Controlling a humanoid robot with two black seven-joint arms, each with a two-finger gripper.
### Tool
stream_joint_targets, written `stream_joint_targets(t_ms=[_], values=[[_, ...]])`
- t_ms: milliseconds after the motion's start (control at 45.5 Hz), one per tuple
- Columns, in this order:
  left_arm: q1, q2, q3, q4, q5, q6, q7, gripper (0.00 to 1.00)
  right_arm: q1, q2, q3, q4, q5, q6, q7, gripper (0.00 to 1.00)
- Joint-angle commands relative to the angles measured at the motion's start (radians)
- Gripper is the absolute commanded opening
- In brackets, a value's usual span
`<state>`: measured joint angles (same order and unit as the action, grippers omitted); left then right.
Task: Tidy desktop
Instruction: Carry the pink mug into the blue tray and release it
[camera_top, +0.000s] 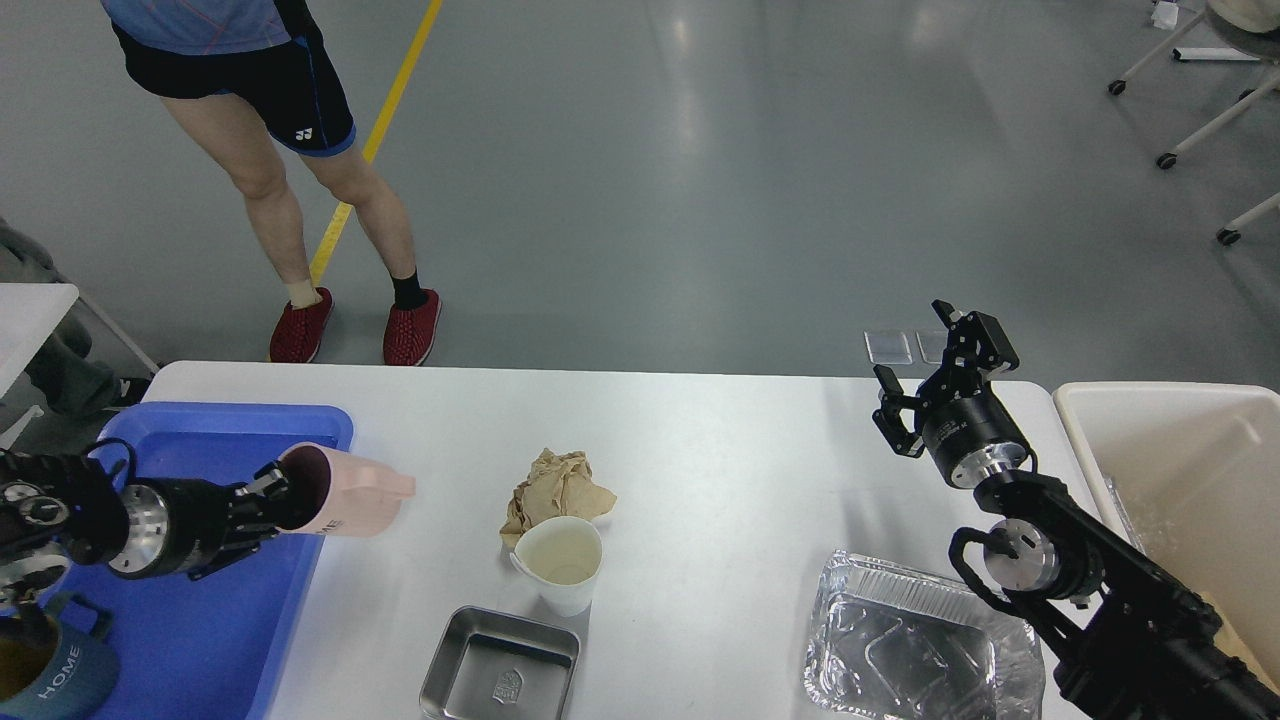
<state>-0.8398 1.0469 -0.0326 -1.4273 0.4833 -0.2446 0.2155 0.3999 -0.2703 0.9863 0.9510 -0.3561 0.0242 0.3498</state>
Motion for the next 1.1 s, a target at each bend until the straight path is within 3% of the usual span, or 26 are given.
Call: stream_joint_targets(t_ms=[0,242,527,681,923,1077], values=[[-0.032,0.162,-0.001,-0.129,0.001,-0.050,0.004,0.00,0.002,0.000,0.000,0.000,0.000,0.000,0.000,1.00],[-0.032,0.418,-0.016,-0.193,0.000,-0.163,-0.004,0.00,0.002,0.002,0.000,-0.008,0.000,0.000,0.000,1.00],[-0.032,0.559,-0.020,-0.193,-0.003,-0.209,-0.001,0.00,0.005,0.006,-0.001,-0.011,0.000,0.000,0.000,1.00],[-0.015,0.535,-0.012,-0.188,-0.005,-0.179,0.002,0.00,0.005,0.010,-0.001,-0.011,0.000,0.000,0.000,1.00],[0.085,0.317,0.060,-0.116,-0.006,-0.006,0.005,0.00,0.003,0.016,-0.001,-0.011,0.000,0.000,0.000,1.00],[0.159,0.237,0.062,-0.074,-0.006,0.051,0.005,0.00,0.000,0.013,-0.002,-0.020,0.000,0.000,0.000,1.00]])
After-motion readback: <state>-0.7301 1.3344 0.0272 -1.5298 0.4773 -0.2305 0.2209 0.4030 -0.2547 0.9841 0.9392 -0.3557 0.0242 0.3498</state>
